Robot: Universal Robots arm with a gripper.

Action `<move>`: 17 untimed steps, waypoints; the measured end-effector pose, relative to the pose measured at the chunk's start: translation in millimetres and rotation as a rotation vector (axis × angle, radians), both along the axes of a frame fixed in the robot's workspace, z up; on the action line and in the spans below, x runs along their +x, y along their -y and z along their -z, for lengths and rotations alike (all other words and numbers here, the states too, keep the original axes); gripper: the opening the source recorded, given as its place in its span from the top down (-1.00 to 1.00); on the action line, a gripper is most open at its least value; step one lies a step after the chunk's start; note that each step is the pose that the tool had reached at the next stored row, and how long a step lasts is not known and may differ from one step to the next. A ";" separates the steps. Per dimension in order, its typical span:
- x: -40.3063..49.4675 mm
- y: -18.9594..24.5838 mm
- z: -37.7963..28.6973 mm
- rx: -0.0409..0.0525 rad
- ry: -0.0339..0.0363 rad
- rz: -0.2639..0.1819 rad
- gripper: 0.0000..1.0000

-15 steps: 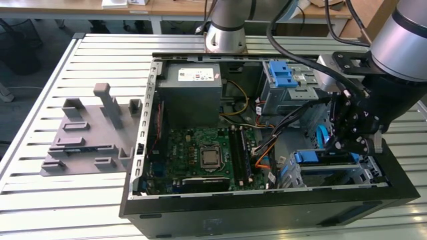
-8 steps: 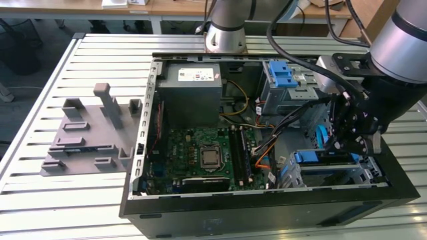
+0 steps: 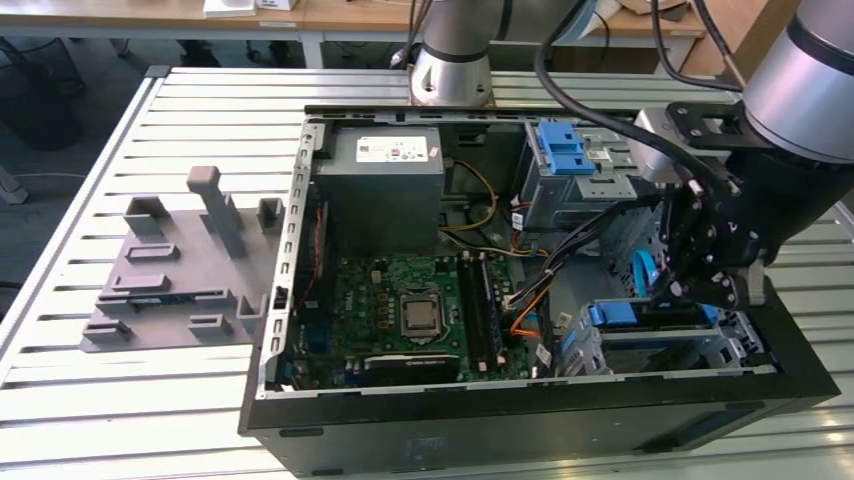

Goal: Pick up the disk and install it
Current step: 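Insert the second disk wire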

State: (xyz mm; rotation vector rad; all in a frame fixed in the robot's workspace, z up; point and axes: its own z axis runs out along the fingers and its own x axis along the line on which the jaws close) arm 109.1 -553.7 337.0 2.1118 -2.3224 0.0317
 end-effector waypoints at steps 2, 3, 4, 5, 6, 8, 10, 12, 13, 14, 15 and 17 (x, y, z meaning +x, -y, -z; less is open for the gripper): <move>0.0 0.0 -1.0 -0.0001 0.0000 0.000 0.79; 0.0 0.0 -1.5 0.0000 0.0000 0.000 0.79; 0.0 0.0 -2.1 0.0000 0.0000 0.000 0.79; 0.0 0.0 -3.1 0.0000 0.0000 0.000 0.79; 0.0 0.0 -4.4 0.0000 0.0000 0.000 0.79; 0.0 0.0 -6.9 -0.0001 0.0000 0.000 0.79; 0.0 0.0 -9.5 0.0000 0.0000 0.000 0.79; 0.0 0.0 -12.5 0.0000 0.0000 0.000 0.79; 0.0 0.0 -14.1 0.0000 -0.0002 0.000 0.79; 0.0 0.0 -15.6 0.0000 -0.0004 0.000 0.79; 0.0 0.0 -17.1 0.0001 -0.0005 0.000 0.79; 0.0 0.0 -19.7 0.0000 -0.0008 0.000 0.79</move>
